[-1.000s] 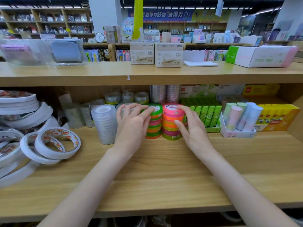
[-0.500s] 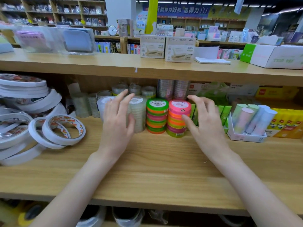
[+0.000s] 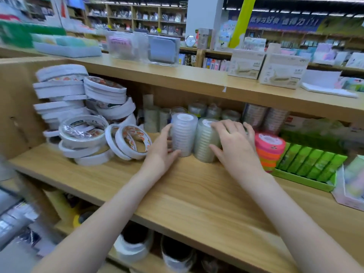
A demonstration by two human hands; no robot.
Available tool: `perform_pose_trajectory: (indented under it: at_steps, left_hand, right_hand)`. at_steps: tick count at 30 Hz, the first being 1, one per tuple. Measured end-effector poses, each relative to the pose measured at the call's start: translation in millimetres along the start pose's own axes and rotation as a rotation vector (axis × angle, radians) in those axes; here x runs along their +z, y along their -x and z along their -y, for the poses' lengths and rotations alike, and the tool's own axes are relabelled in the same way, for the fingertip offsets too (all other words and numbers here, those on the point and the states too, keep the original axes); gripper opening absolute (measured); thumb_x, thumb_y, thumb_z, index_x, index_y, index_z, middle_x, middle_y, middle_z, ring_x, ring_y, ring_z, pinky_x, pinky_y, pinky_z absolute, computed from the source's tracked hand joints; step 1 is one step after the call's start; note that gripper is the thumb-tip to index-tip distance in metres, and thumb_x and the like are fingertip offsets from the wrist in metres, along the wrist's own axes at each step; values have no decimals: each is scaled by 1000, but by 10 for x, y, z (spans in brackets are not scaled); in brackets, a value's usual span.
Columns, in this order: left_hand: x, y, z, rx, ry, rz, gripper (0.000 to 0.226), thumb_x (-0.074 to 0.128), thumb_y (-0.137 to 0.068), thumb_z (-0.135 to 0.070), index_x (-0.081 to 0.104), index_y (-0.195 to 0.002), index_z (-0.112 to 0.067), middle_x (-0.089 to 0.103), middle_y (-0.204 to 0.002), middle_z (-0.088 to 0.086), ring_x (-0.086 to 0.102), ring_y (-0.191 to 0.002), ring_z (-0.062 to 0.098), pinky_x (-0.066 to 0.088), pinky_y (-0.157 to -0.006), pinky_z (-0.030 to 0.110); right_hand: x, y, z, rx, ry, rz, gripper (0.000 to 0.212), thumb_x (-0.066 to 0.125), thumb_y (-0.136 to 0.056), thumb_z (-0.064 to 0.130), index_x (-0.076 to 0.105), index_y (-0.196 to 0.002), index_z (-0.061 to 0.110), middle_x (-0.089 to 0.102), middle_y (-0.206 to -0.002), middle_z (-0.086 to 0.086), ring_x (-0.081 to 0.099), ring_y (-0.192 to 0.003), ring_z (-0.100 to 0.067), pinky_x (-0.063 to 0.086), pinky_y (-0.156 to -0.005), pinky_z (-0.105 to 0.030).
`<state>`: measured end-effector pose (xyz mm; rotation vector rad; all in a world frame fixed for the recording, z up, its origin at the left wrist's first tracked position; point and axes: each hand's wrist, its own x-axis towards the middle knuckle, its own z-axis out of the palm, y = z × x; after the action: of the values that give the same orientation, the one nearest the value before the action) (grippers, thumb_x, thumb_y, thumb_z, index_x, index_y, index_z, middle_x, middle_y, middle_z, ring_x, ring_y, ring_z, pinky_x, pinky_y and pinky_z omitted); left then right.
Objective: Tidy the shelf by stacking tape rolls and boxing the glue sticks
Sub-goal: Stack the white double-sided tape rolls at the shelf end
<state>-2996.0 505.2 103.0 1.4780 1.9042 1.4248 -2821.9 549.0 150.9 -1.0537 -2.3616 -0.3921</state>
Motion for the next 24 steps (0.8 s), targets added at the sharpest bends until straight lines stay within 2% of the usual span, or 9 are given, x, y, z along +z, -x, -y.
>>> perform_pose_trajectory:
  at_steps: [2, 5, 8, 11, 15, 17, 19, 22, 24]
  left_hand:
    - [-17, -45, 11, -18, -42, 31, 79, 63, -84, 0, 19, -147, -21, 49, -133, 10, 56, -106, 16, 45, -94, 27]
    - [-100, -35, 38, 5, -159, 89, 79, 62, -86, -9, 16, -148, -22, 48, -136, 9, 53, -116, 23, 42, -100, 36]
    - [-259, 195, 2, 262, -399, 79, 67, 57, -88, -13, 23, -146, -12, 43, -137, 10, 47, -120, 26, 35, -100, 28]
    - [-615, 409, -31, 535, -496, -41, 42, 45, -87, -15, 51, -128, -6, 54, -123, 9, 52, -111, 25, 33, -95, 26]
    - [-1251, 341, 226, 658, -654, -120, 32, 42, -82, -17, 65, -103, -11, 62, -108, 4, 52, -101, 23, 34, -91, 34]
    - [-1503, 316, 339, 632, -691, -136, 29, 44, -82, -19, 66, -101, -13, 62, -109, 3, 51, -102, 24, 30, -93, 36]
    - [-1690, 320, 424, 617, -702, -143, 30, 47, -83, -25, 65, -104, -14, 61, -111, 4, 49, -105, 24, 29, -95, 37]
    - [-1924, 340, 525, 588, -715, -115, 40, 50, -83, -39, 61, -113, -15, 59, -115, 2, 50, -107, 23, 30, -96, 38]
    - [-2068, 337, 604, 551, -703, -79, 46, 51, -80, -48, 58, -112, -15, 59, -111, 0, 50, -105, 21, 29, -95, 35]
  right_hand:
    - [42, 11, 31, 30, -13, -25, 49, 70, -74, 22, 54, -120, 15, 56, -120, -8, 49, -113, -29, 26, -105, -52]
    - [68, 8, 83, 68, -8, -36, 48, 70, -75, 22, 54, -120, 15, 54, -121, -9, 48, -115, -29, 22, -106, -53]
    - [53, -10, 163, 76, -64, -115, 46, 71, -75, 19, 54, -116, 11, 54, -116, -13, 50, -109, -34, 29, -102, -53]
    - [73, -1, 389, 28, -242, -151, 42, 70, -76, 15, 54, -114, 8, 53, -114, -14, 50, -107, -32, 37, -96, -44]
    - [182, -24, 794, -11, -251, -114, 33, 59, -75, 22, 59, -107, 13, 58, -117, -6, 46, -116, -23, 26, -104, -46]
    - [187, -113, 982, -32, -347, -53, 31, 57, -78, 23, 59, -107, 13, 58, -117, -5, 47, -115, -19, 26, -104, -32]
    - [173, -199, 1227, -47, -544, 114, 33, 58, -86, 27, 56, -115, 12, 58, -116, -1, 50, -109, -8, 33, -98, -19]
    - [260, -286, 1587, 18, -715, 382, 47, 61, -86, 33, 48, -127, 16, 53, -120, 10, 50, -106, -1, 38, -88, -9]
    - [367, -314, 1725, 60, -731, 382, 46, 64, -83, 33, 52, -124, 17, 55, -117, 11, 51, -104, -5, 39, -86, -13]
